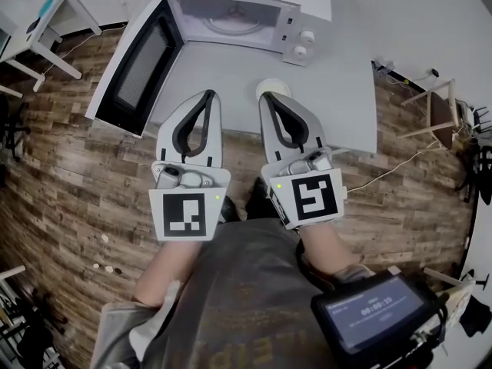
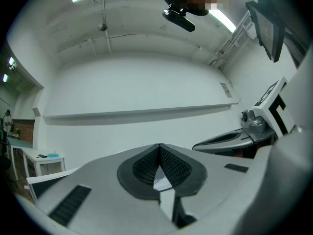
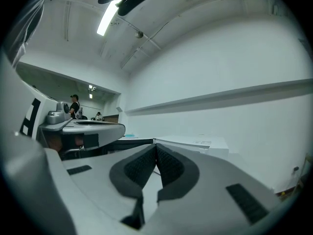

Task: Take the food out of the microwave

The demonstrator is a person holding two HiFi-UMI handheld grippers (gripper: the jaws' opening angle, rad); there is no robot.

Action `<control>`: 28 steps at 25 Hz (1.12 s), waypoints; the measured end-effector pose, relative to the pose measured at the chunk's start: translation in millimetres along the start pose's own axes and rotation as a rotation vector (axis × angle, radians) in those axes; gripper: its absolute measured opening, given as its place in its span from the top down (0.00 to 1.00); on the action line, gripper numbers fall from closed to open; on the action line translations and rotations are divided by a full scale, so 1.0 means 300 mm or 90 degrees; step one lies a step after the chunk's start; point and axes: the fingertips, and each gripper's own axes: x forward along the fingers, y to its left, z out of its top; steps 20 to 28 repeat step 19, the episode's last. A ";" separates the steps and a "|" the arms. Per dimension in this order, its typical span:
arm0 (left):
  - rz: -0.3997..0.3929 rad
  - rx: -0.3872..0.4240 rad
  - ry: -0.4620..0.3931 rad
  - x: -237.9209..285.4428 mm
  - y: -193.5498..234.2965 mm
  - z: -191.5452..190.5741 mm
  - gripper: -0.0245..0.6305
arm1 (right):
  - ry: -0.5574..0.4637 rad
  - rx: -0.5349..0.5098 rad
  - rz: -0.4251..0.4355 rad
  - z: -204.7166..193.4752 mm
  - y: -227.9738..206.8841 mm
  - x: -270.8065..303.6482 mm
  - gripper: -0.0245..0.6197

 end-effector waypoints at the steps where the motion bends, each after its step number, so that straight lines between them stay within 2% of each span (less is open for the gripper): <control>1: -0.001 0.002 -0.001 0.002 -0.002 0.002 0.95 | -0.003 -0.001 -0.001 0.003 -0.003 -0.001 0.95; 11: -0.001 0.001 -0.014 0.025 0.009 0.017 0.95 | -0.018 -0.004 -0.011 0.030 -0.017 0.009 0.95; 28: -0.010 -0.008 -0.003 0.032 0.013 -0.001 0.95 | -0.010 -0.007 -0.016 0.022 -0.015 0.021 0.95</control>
